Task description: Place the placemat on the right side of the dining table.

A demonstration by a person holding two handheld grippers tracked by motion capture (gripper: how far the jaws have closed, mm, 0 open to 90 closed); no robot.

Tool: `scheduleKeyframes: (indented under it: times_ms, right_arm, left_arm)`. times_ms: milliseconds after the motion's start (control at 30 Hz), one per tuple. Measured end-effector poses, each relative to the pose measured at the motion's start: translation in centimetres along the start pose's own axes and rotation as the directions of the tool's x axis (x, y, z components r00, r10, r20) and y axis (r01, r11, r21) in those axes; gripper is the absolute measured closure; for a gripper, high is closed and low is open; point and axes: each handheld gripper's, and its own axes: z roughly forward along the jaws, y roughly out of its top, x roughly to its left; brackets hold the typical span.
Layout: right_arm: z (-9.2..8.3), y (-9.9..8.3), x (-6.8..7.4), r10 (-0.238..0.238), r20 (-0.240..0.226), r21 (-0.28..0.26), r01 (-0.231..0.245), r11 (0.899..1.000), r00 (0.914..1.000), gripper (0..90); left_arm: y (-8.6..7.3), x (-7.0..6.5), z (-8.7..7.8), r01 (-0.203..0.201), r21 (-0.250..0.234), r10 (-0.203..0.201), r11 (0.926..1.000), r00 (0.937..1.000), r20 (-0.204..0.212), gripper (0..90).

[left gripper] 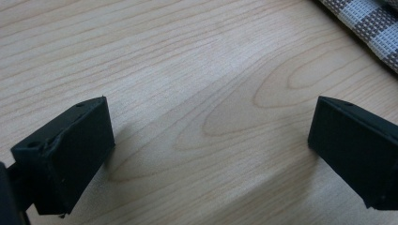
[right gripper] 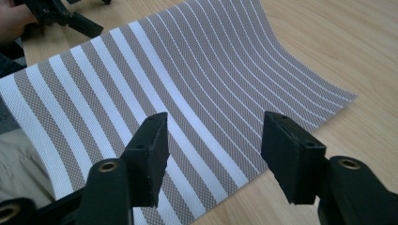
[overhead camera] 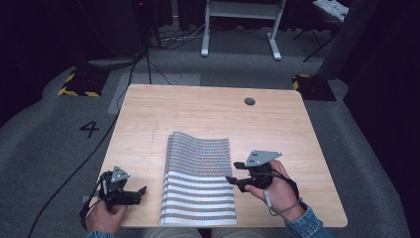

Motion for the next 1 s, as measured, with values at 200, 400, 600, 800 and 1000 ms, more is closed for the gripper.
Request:
scheduleKeyframes:
  times_ms: [200,400,600,800,1000]
  right_arm:
    - [1.3,2.0,1.0,-0.027,-0.031,0.028,0.028,0.999,0.9991,38.9]
    - [3.4,3.7,1.8,-0.042,-0.083,0.02,0.044,0.999,0.9957,36.4]
    - [6.1,5.2,2.8,-0.047,-0.108,0.024,0.05,0.998,0.9931,34.5]
    - [9.4,6.5,4.2,-0.032,-0.14,0.043,0.039,0.998,0.9897,32.5]
    - [12.6,7.2,5.5,0.002,-0.171,0.07,0.01,0.997,0.9853,31.5]
  left_arm:
    - [0.0,-0.1,0.0,-0.006,0.0,0.006,1.0,1.0,0.004,0.3]
    - [-0.1,-0.1,-0.1,-0.008,0.003,0.008,1.0,1.0,0.004,0.4]
    - [-0.1,-0.2,-0.1,-0.009,0.001,0.009,1.0,1.0,0.004,0.4]
    - [-0.1,-0.2,0.0,-0.007,-0.002,0.007,1.0,1.0,0.001,0.3]
    - [0.0,-0.1,0.0,-0.007,0.001,0.007,1.0,0.9999,0.009,0.3]
